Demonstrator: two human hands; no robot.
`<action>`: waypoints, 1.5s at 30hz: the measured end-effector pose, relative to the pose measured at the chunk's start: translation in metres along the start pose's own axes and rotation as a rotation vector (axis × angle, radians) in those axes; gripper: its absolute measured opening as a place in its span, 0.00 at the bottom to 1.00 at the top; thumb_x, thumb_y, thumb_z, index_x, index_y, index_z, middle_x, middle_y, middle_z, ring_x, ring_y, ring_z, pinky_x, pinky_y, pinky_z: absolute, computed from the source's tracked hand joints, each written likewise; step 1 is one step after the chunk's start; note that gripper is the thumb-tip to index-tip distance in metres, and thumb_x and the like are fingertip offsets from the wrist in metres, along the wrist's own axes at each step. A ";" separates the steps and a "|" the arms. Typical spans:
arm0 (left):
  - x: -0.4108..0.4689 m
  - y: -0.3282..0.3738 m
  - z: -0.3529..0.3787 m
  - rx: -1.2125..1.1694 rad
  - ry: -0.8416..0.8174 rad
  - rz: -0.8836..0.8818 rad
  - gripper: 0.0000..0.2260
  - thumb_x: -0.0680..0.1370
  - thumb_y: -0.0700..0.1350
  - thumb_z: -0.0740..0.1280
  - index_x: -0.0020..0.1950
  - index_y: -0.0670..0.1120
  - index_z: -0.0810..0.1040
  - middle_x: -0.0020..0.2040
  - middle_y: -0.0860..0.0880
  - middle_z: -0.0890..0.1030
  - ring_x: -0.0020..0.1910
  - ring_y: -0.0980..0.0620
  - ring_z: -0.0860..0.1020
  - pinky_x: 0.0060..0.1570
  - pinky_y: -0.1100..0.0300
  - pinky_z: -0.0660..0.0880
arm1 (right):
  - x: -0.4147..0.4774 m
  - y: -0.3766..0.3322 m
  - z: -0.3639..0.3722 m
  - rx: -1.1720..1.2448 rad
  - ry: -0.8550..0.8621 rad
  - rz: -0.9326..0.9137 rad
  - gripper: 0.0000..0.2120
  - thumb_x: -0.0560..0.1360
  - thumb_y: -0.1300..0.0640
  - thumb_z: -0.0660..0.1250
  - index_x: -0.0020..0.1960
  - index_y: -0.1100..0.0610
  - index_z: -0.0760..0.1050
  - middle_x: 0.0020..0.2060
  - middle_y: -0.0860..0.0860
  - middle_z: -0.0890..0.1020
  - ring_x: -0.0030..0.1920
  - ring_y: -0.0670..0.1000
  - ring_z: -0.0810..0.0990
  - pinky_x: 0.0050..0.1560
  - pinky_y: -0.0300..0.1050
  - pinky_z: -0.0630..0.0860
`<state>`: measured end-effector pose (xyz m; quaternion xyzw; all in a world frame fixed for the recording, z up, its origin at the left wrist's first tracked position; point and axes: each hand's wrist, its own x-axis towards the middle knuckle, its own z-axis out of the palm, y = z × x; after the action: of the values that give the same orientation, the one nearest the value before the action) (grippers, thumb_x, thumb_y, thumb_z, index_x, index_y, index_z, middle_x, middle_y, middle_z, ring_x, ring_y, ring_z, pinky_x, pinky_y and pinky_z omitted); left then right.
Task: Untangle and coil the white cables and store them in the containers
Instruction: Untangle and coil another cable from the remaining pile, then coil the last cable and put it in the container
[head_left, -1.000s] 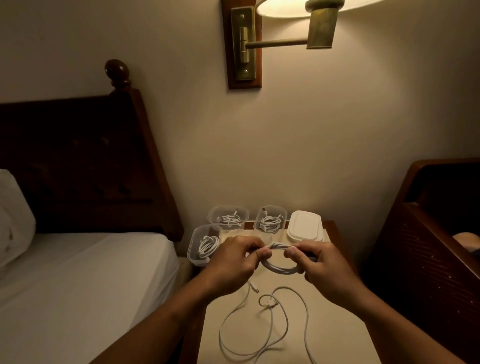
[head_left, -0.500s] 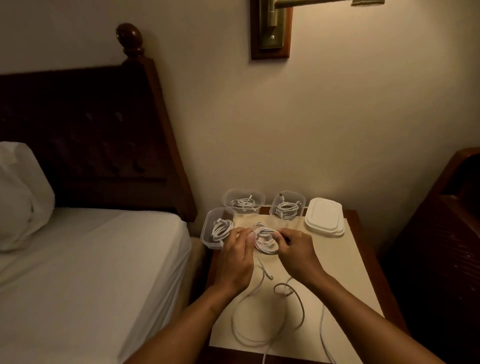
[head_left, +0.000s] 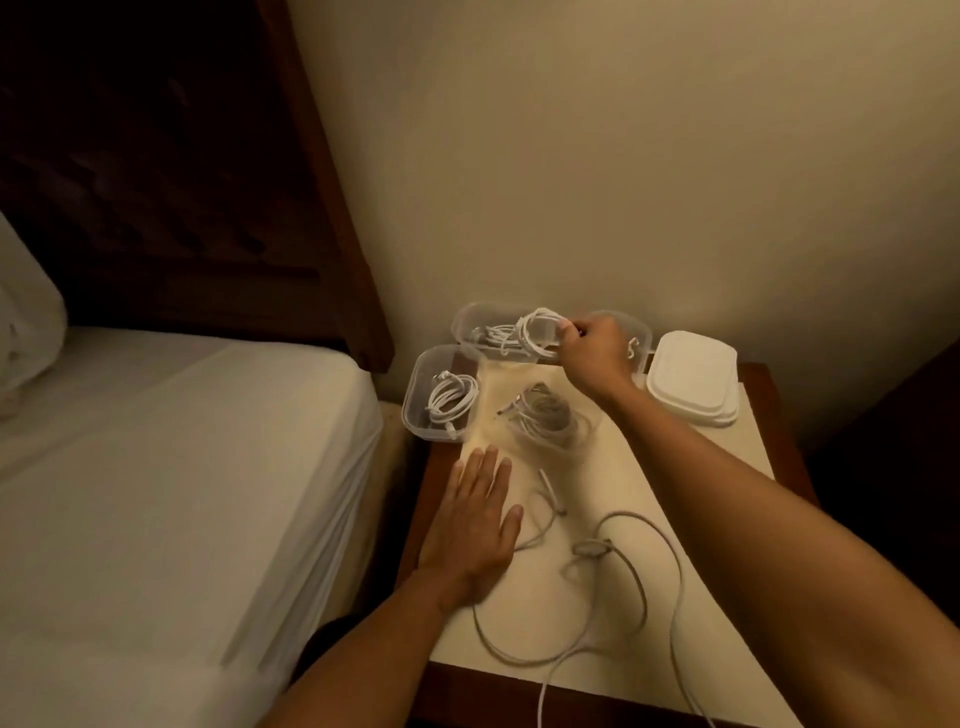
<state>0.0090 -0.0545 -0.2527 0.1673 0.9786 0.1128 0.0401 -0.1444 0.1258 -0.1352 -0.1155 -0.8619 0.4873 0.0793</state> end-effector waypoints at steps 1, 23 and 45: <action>0.000 0.000 0.000 0.002 -0.005 -0.004 0.30 0.85 0.58 0.44 0.84 0.50 0.41 0.83 0.50 0.36 0.80 0.55 0.31 0.81 0.49 0.39 | 0.013 -0.001 0.010 0.009 -0.016 0.020 0.19 0.79 0.53 0.62 0.34 0.63 0.77 0.26 0.53 0.76 0.32 0.56 0.80 0.34 0.49 0.75; 0.003 -0.005 0.012 0.029 0.018 -0.026 0.31 0.85 0.59 0.47 0.84 0.50 0.43 0.84 0.49 0.39 0.81 0.52 0.34 0.81 0.47 0.42 | 0.081 0.009 0.092 -0.894 -0.232 -0.260 0.21 0.81 0.49 0.56 0.63 0.61 0.76 0.63 0.63 0.74 0.65 0.63 0.69 0.63 0.60 0.70; 0.003 -0.007 0.016 0.005 0.035 -0.020 0.31 0.84 0.59 0.48 0.84 0.49 0.46 0.85 0.48 0.43 0.82 0.53 0.36 0.81 0.47 0.43 | 0.015 0.003 0.054 -0.506 -0.063 -0.425 0.14 0.81 0.48 0.62 0.54 0.57 0.79 0.52 0.56 0.78 0.56 0.57 0.75 0.50 0.51 0.74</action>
<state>0.0055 -0.0569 -0.2698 0.1554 0.9811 0.1127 0.0236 -0.1715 0.0875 -0.1650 0.0658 -0.9625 0.2337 0.1212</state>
